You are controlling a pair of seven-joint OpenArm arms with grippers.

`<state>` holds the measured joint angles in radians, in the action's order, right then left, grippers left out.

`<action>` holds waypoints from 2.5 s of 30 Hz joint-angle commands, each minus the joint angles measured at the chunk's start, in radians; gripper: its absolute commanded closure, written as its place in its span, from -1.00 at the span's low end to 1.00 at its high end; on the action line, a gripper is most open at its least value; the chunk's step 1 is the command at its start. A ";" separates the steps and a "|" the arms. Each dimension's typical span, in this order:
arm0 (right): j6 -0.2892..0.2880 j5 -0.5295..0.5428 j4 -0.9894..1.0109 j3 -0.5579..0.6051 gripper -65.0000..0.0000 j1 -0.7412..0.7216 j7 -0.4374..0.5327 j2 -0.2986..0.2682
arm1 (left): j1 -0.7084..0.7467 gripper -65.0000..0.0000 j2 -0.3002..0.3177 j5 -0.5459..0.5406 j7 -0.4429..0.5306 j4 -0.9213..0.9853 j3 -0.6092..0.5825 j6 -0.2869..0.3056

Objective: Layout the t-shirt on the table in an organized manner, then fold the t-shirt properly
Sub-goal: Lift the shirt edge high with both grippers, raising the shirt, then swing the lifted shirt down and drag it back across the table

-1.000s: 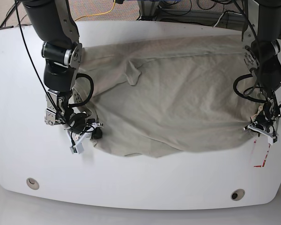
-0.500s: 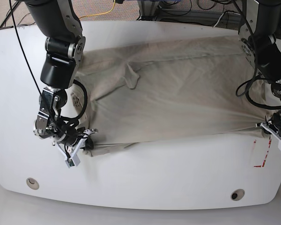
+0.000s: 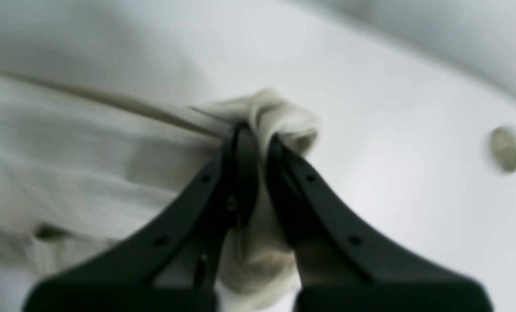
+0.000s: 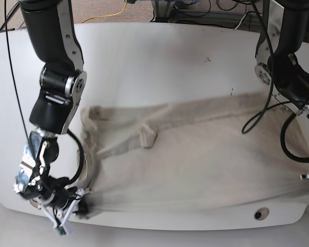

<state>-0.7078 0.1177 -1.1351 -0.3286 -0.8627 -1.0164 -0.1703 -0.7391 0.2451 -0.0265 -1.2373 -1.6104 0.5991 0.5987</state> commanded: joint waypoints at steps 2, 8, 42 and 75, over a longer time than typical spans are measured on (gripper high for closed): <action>0.010 -0.010 -0.046 0.001 1.00 -0.158 -0.029 -0.042 | -0.181 1.00 0.026 0.017 -0.058 -0.109 -0.017 -0.001; 0.010 -0.008 -0.044 0.003 1.00 -0.349 -0.104 -0.087 | -0.392 0.97 0.029 0.017 -0.140 -0.121 -0.081 -0.001; 0.010 -0.010 -0.699 -0.114 1.00 0.564 -0.203 -0.044 | 0.375 0.98 -0.020 0.017 -0.159 -0.221 0.002 0.099; 0.010 -0.010 -0.747 -0.214 1.00 1.043 -0.088 0.021 | 0.835 0.98 -0.003 0.018 0.023 -0.189 0.003 0.099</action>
<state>-0.7074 0.1329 -1.8275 -0.5312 0.1719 -1.1072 -0.1303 0.1040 0.2173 -0.0387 -1.2133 -1.7840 0.5953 0.7044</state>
